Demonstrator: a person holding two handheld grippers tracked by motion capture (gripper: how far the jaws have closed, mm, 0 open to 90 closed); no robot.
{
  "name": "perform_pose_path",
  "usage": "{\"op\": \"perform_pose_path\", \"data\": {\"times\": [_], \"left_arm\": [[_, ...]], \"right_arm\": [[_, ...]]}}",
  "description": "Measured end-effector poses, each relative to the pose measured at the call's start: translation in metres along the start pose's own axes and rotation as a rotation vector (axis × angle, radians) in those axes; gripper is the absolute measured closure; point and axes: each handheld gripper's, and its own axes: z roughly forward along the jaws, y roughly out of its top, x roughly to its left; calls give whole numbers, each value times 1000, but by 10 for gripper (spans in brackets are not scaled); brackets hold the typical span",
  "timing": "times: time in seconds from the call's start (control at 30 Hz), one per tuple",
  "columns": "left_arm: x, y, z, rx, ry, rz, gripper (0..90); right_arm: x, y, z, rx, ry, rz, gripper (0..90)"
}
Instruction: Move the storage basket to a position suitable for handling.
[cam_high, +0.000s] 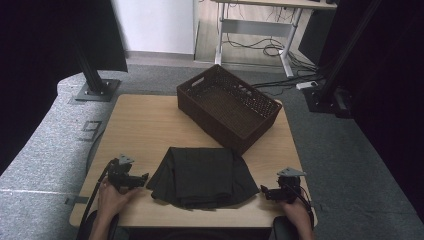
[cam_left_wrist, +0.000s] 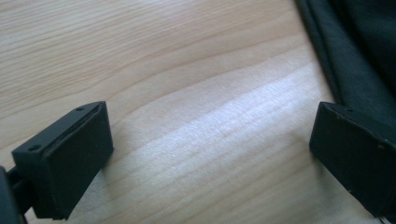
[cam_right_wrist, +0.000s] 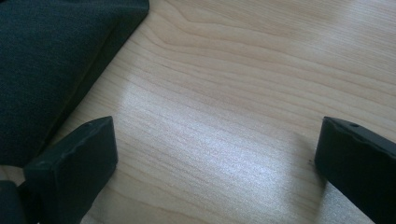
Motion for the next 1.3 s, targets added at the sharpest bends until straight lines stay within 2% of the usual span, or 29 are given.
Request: {"op": "perform_pose_path", "data": {"times": [0.3,0.33,0.37,0.4,0.43,0.8,0.83,0.97,1.17,1.3], "left_arm": [[-3,2,2,-4,16,-20,0],[-4,1,2,-4,1,-1,0],[-4,1,2,-4,1,-1,0],[-6,1,2,-4,-29,34,0],[-7,1,2,-2,-36,39,0],[-9,5,2,27,-36,36,0],[-10,6,1,35,-31,30,0],[-13,7,0,45,-33,36,28],[-25,17,-6,28,-61,84,58],[-27,25,-8,11,-83,97,70]], "right_arm": [[0,0,0,1,-1,2,0],[0,0,0,0,-1,1,0],[0,0,0,0,-1,1,0],[0,0,0,0,1,1,0],[0,0,0,1,2,0,0],[1,2,0,14,13,-9,7],[0,5,-2,36,8,-13,30],[1,8,-7,28,7,-17,40],[4,24,-19,-18,54,-7,49],[7,34,-19,-19,73,-16,50]]}}
